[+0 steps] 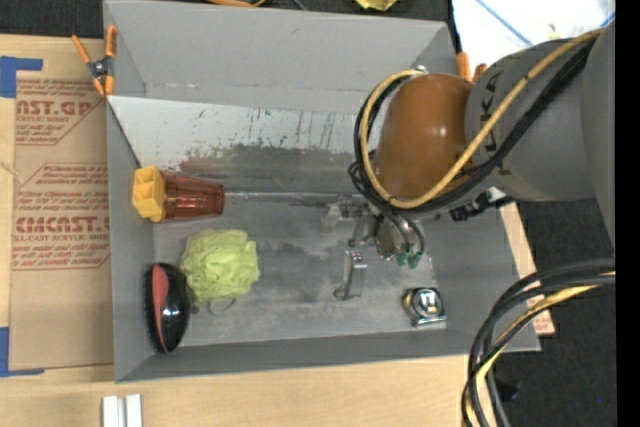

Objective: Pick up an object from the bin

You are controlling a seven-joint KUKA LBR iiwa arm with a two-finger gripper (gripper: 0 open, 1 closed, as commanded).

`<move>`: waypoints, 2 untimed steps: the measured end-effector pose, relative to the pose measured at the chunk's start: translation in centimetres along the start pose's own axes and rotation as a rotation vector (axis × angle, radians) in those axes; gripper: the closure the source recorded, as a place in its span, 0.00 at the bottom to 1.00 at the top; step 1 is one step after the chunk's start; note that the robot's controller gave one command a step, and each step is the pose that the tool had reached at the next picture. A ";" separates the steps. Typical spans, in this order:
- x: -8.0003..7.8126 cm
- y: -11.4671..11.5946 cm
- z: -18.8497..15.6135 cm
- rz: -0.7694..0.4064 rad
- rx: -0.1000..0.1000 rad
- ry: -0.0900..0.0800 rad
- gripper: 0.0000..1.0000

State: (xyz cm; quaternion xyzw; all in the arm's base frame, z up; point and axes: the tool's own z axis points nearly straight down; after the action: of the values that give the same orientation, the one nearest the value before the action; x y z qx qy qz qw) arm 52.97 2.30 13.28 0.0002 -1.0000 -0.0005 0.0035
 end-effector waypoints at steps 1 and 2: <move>-0.2 0.0 -0.5 0.000 0.000 -0.008 0.00; -1.3 4.5 6.3 0.002 -0.002 -0.005 0.00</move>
Offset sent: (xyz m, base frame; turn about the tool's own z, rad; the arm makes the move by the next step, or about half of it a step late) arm 0.0123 0.0438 -0.0628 0.0036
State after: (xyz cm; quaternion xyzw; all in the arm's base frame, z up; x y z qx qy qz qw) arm 54.20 6.85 6.99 -0.0008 -1.0000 -0.0015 0.0009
